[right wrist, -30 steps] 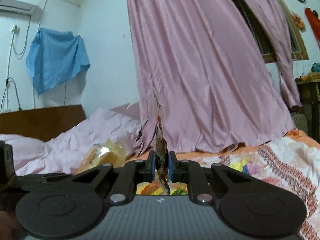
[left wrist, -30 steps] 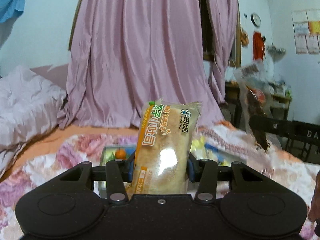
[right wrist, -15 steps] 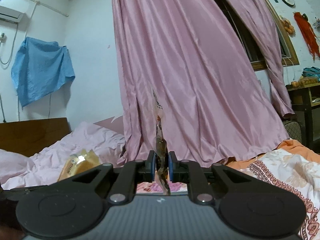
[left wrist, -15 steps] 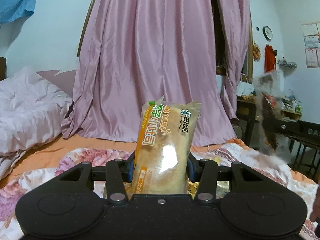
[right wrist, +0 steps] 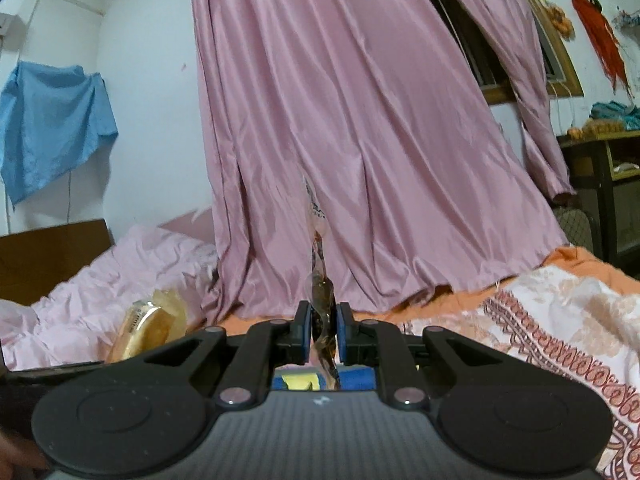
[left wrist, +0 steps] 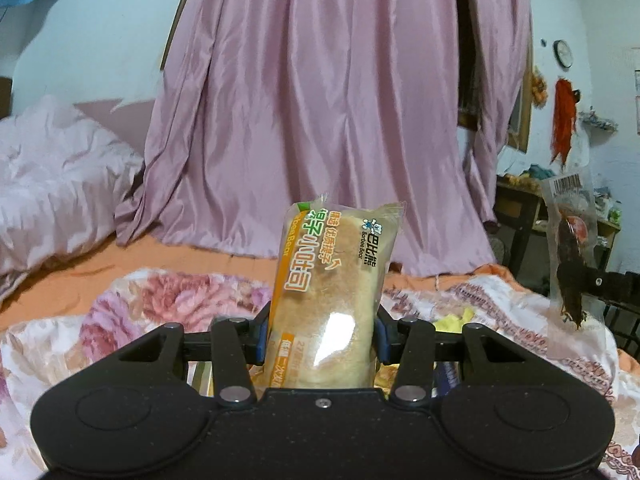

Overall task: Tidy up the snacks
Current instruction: 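Carry the bread loaf and brown snack over the tray with both tools, then open the left tool to drop the bread while the right tool releases the brown snack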

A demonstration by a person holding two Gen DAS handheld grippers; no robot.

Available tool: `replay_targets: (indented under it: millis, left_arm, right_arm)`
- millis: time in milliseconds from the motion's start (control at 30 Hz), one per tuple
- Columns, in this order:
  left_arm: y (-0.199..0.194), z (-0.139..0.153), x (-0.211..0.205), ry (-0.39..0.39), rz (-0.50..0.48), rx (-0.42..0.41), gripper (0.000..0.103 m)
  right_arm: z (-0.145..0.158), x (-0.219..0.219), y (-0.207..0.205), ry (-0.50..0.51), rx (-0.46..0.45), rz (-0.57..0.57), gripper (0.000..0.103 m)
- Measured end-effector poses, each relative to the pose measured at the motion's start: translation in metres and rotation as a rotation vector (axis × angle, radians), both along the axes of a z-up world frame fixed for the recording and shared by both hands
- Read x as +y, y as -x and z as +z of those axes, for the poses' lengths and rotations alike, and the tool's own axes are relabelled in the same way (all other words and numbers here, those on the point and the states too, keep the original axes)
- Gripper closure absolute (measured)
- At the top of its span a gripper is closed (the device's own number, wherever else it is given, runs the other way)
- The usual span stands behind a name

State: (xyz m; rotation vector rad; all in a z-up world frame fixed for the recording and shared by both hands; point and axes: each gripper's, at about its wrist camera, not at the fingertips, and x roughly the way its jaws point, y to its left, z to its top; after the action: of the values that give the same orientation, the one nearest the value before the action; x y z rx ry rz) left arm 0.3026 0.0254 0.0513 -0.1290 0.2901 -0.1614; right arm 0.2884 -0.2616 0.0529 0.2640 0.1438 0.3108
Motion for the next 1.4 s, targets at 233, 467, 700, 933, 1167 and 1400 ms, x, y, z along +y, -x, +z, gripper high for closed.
replay_targets:
  millis: [233,467,700,933,1167,1400]
  left_arm:
    - [-0.023,-0.028,0.009,0.025,0.005,0.08,0.054]
    - [-0.035,-0.046,0.002,-0.021,0.002,0.156,0.054]
    - [-0.035,-0.05,-0.009,-0.12,0.0,0.176,0.05]
    - [-0.033,-0.05,-0.011,-0.15,0.003,0.203,0.025]
    - [-0.011,-0.031,-0.015,-0.162,0.016,0.179,0.002]
    - [0.029,-0.016,-0.012,-0.148,0.057,0.156,0.001]
  right_arm:
    - [-0.027,0.01,-0.023,0.052,0.103,0.006,0.088]
    - [-0.053,0.023,-0.04,0.115,0.267,0.004,0.088]
    - [-0.064,0.03,-0.041,0.149,0.32,0.03,0.089]
    - [-0.059,0.032,-0.039,0.137,0.314,0.042,0.089]
    - [-0.041,0.027,-0.021,0.075,0.284,0.054,0.086]
    - [-0.021,0.008,0.017,-0.043,0.21,0.026,0.01]
